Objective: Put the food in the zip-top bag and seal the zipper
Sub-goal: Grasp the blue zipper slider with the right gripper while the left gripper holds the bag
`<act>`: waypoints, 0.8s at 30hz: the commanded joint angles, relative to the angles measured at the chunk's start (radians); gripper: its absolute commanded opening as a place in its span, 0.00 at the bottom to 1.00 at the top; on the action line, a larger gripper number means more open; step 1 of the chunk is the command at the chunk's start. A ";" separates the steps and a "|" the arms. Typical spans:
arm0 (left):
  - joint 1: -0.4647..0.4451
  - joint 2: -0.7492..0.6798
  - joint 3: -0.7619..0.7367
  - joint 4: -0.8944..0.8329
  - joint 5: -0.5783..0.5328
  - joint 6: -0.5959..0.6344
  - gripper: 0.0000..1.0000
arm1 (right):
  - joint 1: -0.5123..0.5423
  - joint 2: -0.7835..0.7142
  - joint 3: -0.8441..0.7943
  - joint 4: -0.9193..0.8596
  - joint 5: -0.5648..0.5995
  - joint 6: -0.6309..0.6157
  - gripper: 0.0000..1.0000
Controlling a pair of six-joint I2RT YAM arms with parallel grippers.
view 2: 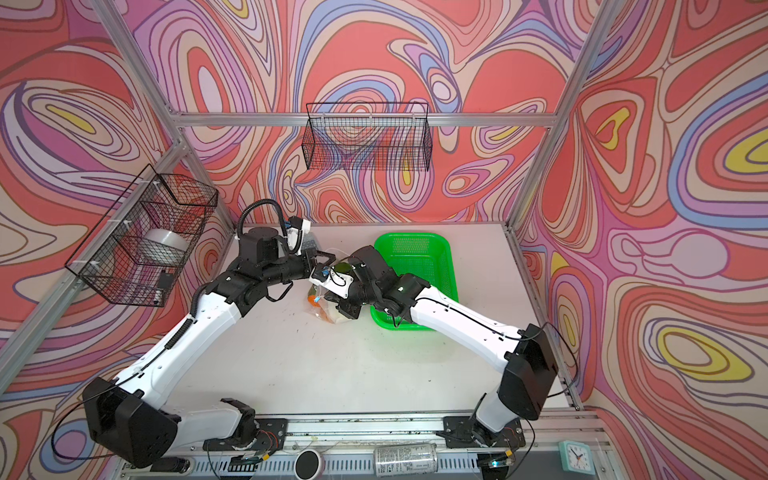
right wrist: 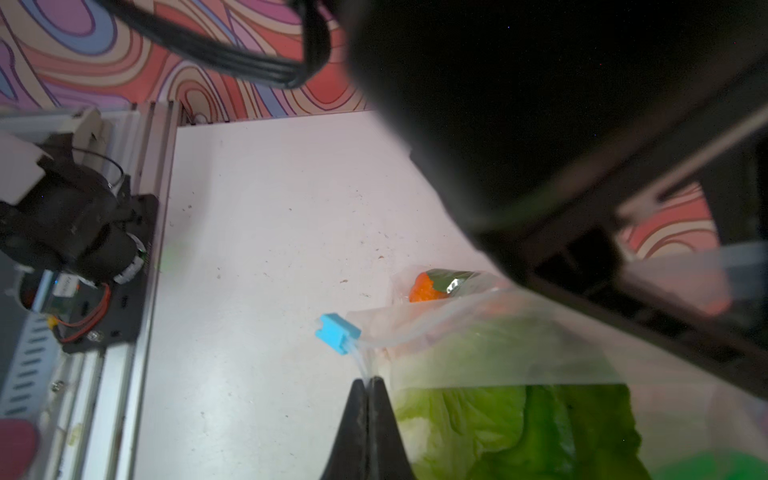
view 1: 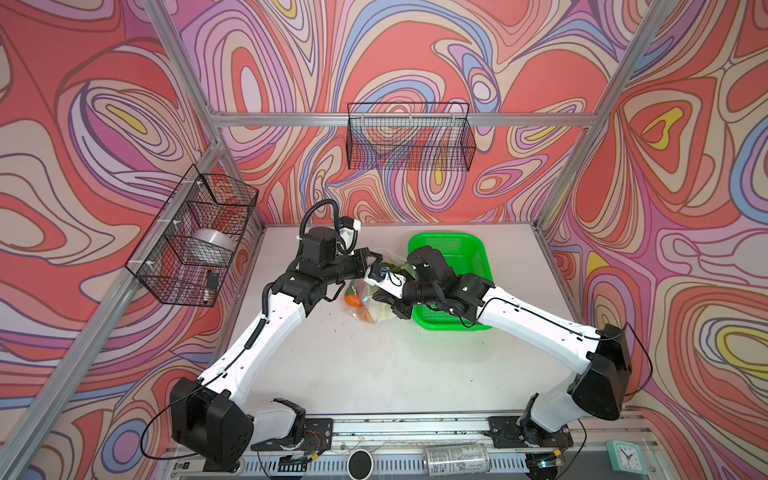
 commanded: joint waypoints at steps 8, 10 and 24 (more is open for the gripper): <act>0.063 -0.080 0.082 -0.078 -0.085 0.084 0.98 | -0.037 -0.031 0.008 0.131 -0.044 0.271 0.00; 0.094 -0.118 0.075 -0.061 -0.093 0.096 0.98 | -0.067 -0.049 -0.003 0.173 -0.071 0.330 0.00; 0.195 -0.233 -0.200 0.357 0.364 0.098 0.56 | -0.185 -0.125 -0.034 0.315 -0.154 0.468 0.00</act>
